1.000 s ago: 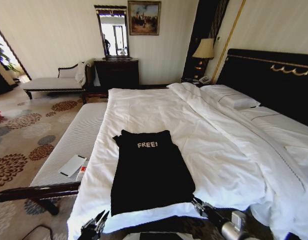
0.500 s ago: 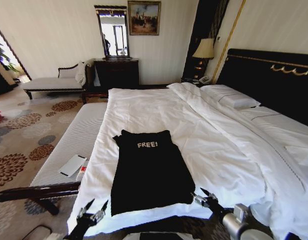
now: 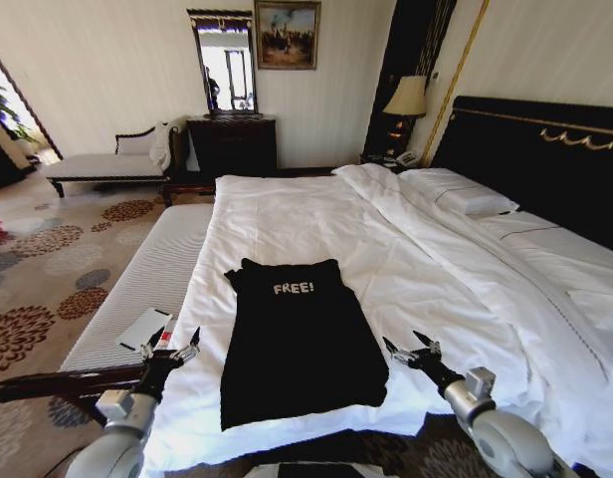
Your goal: Fold the clothes on the bed.
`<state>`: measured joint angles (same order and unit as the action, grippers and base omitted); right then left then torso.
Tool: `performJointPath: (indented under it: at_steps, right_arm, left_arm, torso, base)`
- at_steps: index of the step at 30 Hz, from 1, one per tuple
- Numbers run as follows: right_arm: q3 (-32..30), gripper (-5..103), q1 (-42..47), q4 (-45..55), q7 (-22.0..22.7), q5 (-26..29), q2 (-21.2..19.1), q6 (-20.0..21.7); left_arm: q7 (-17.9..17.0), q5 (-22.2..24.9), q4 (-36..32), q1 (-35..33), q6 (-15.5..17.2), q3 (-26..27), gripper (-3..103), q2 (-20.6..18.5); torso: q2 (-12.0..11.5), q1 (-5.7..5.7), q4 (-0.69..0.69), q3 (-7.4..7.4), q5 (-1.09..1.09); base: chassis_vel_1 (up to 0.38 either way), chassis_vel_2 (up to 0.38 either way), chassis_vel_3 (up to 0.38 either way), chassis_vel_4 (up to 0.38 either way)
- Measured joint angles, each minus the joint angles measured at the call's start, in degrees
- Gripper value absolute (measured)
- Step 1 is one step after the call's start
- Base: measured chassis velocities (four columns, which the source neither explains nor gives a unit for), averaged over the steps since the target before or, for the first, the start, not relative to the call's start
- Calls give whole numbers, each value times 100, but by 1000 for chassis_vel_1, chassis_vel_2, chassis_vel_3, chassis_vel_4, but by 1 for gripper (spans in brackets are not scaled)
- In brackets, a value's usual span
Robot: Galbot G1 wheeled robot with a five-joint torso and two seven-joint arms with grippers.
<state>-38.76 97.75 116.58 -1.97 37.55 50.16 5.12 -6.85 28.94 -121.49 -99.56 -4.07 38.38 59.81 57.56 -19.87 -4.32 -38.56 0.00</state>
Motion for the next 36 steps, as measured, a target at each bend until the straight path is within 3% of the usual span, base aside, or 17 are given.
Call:
performJointPath:
  at_steps: [12, 17, 22, 30, 33, 36]
  right_arm:
    - [1078, 100, -1460, -663, -107, 365, 64, -27]
    - [1557, 100, -2002, -883, -233, 836, -55, 41]
    - [2284, 100, -2804, -1217, -675, 644, -271, 17]
    - [3217, 100, -3729, -1730, -750, 962, -371, 88]
    - [3288, 100, -3800, -1776, -748, 1019, -368, 110]
    - [3655, 100, -4220, -2086, -640, 1458, -293, 257]
  left_arm:
    - [-135, -264, 118, 357, 86, -496, 100, 142]
    - [-135, -285, 129, 293, 93, -478, 100, 172]
    - [-59, -256, 101, 59, 82, -269, 100, 184]
    - [-23, -265, 64, -13, 61, -274, 100, 213]
    - [-23, -268, 60, -20, 61, -282, 100, 221]
    - [-21, -310, 55, -71, 61, -310, 100, 260]
  torso:
    - [0, 0, 0, 0, 0]
    - [0, 0, 0, 0, 0]
    - [0, 0, 1, 1, -1]
    - [0, 0, 0, 1, 0]
    - [0, 0, 0, 1, 0]
    - [1, 1, 0, 1, 0]
  base:
    - [0, 0, 0, 0]
    - [0, 0, 0, 0]
    - [0, 0, 0, 0]
    - [0, 0, 0, 0]
    - [0, 0, 0, 0]
    - [0, 0, 0, 0]
